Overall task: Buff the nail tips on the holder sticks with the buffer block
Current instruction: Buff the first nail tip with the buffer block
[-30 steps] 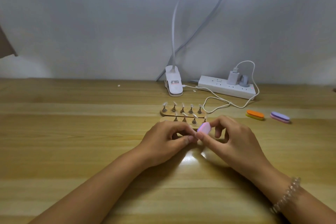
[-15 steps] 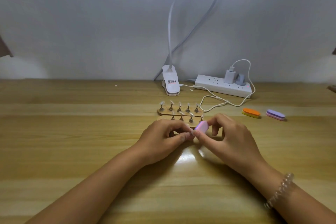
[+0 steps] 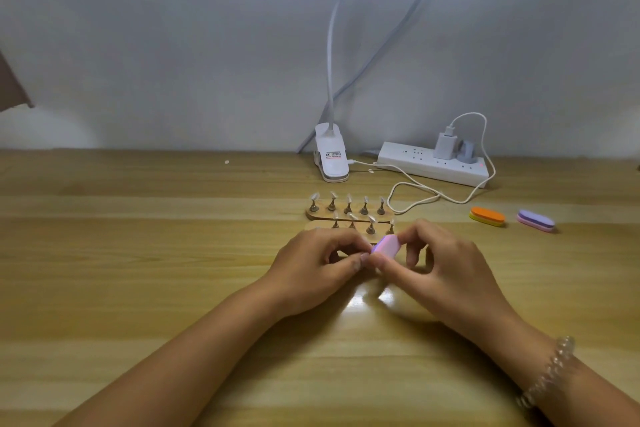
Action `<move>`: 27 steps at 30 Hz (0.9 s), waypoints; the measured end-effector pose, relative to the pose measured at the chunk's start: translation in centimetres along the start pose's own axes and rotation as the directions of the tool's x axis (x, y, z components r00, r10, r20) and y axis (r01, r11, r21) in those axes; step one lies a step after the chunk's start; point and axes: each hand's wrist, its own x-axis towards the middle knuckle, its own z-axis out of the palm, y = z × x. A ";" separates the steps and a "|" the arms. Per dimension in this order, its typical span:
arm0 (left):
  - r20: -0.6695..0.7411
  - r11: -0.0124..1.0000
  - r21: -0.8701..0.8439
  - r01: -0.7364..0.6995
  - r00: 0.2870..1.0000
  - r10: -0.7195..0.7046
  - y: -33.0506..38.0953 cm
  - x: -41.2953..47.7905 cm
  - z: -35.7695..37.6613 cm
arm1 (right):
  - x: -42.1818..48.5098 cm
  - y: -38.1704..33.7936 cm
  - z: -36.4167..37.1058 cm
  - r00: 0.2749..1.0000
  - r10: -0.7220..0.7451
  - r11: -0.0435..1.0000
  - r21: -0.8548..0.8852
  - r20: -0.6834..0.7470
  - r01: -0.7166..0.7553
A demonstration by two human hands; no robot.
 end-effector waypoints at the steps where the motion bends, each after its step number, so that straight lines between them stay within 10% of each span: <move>1: -0.002 1.000 0.000 -0.001 1.000 0.001 0.0 0.0 0.0 | 0.1 0.0 -0.1 1.000 0.008 1.000 -0.011 -0.015 -0.008; 27: 0.005 0.999 0.036 -0.008 1.000 0.008 -0.1 -0.1 0.0 | -0.2 -0.3 0.3 0.997 -0.065 0.997 -0.026 0.040 0.066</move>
